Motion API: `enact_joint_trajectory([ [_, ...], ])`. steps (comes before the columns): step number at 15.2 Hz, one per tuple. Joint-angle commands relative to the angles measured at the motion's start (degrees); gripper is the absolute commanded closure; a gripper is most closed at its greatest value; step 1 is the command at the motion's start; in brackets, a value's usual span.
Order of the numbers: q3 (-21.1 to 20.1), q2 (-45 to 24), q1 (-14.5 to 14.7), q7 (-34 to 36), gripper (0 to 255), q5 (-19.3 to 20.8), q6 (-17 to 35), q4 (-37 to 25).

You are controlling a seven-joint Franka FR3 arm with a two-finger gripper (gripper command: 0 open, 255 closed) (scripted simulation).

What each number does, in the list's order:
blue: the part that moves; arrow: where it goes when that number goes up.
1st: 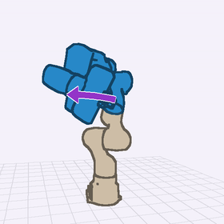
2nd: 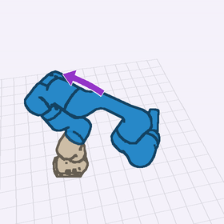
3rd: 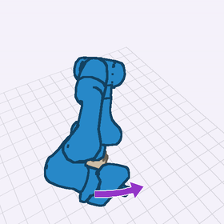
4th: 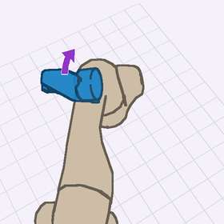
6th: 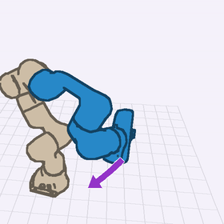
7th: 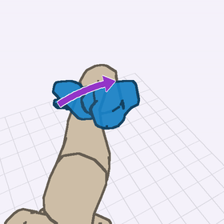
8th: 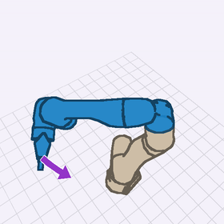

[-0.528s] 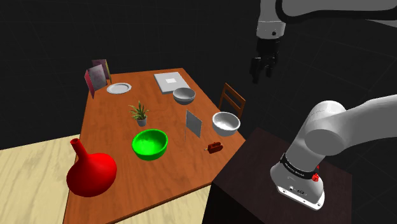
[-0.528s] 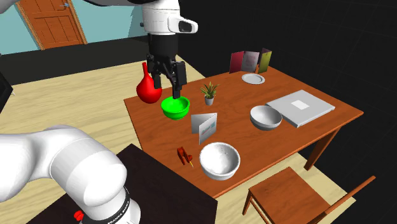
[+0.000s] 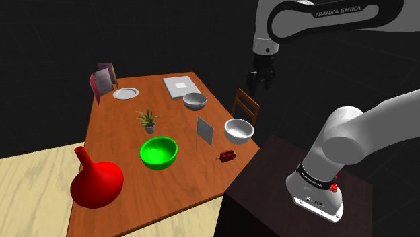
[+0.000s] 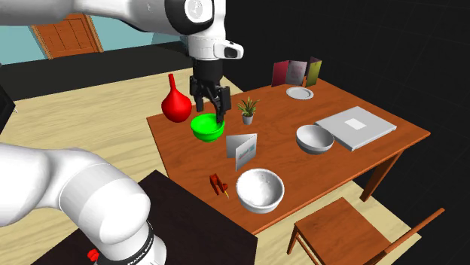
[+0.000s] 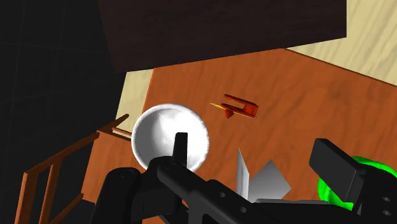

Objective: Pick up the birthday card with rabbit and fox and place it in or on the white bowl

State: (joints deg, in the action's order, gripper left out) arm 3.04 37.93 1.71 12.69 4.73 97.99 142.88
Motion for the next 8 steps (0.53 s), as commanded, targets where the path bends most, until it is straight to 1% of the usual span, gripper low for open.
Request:
enact_joint_trajectory([
  [1, -0.1, -3.52, 0.15, 0.93, 0, -0.41, 4.66, 0.71],
  [8, -0.39, -17.83, 0.69, 3.49, 0, -1.82, 18.37, -1.08],
])
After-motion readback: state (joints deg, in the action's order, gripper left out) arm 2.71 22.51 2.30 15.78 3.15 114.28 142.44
